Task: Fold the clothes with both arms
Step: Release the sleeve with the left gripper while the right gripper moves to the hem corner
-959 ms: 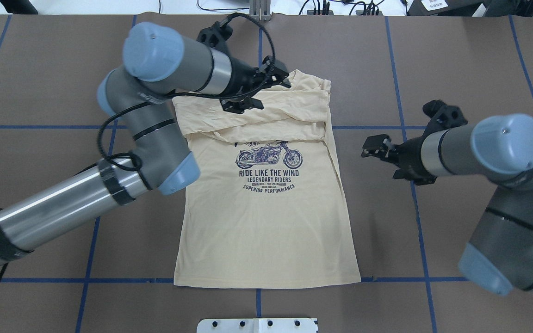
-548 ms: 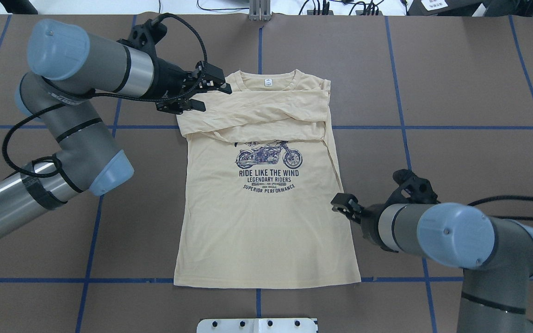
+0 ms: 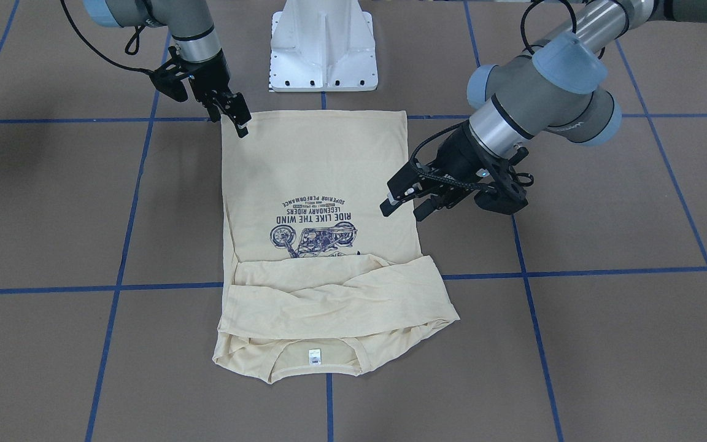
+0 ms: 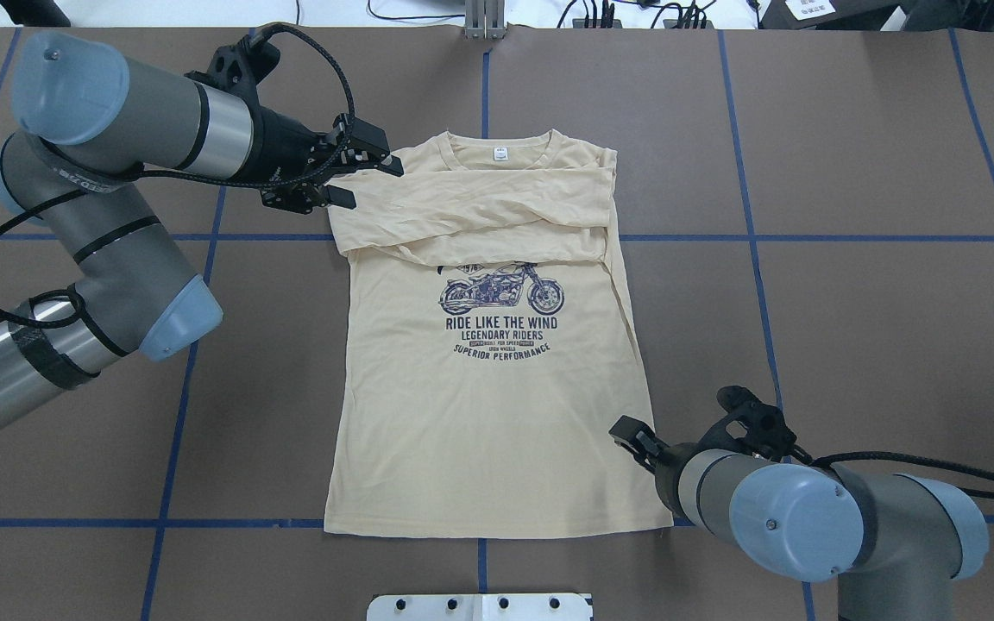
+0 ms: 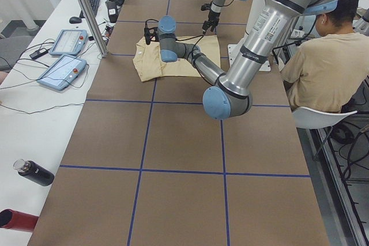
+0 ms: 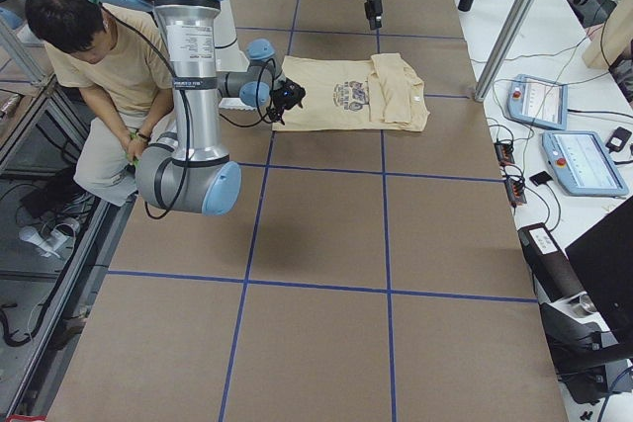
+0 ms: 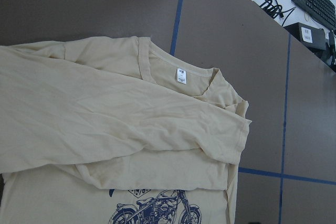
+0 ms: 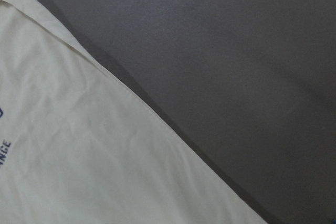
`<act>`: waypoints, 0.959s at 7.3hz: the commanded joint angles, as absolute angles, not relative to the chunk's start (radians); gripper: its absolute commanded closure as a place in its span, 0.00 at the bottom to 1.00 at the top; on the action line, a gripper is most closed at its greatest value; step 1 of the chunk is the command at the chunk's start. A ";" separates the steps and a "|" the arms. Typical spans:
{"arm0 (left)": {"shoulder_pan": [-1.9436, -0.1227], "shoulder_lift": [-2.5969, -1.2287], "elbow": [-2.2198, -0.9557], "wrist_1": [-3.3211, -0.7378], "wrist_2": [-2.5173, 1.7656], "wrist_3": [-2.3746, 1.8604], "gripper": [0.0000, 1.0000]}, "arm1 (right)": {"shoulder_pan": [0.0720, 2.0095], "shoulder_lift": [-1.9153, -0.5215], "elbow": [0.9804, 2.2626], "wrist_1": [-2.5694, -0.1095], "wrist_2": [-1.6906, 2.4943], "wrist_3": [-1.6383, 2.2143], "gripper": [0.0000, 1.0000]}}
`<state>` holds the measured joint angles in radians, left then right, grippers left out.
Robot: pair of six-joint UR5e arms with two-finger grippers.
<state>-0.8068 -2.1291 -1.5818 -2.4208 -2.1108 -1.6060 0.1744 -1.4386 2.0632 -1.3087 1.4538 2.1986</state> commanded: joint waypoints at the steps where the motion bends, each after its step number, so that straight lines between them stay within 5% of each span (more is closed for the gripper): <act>1: -0.805 -2.129 -1.583 -2.421 -2.111 -1.608 0.16 | 0.163 -1.445 2.043 -1.307 1.465 2.203 0.04; 7: -0.802 -2.128 -1.580 -2.421 -2.102 -1.608 0.16 | 0.134 -1.451 2.025 -1.308 1.493 2.283 0.13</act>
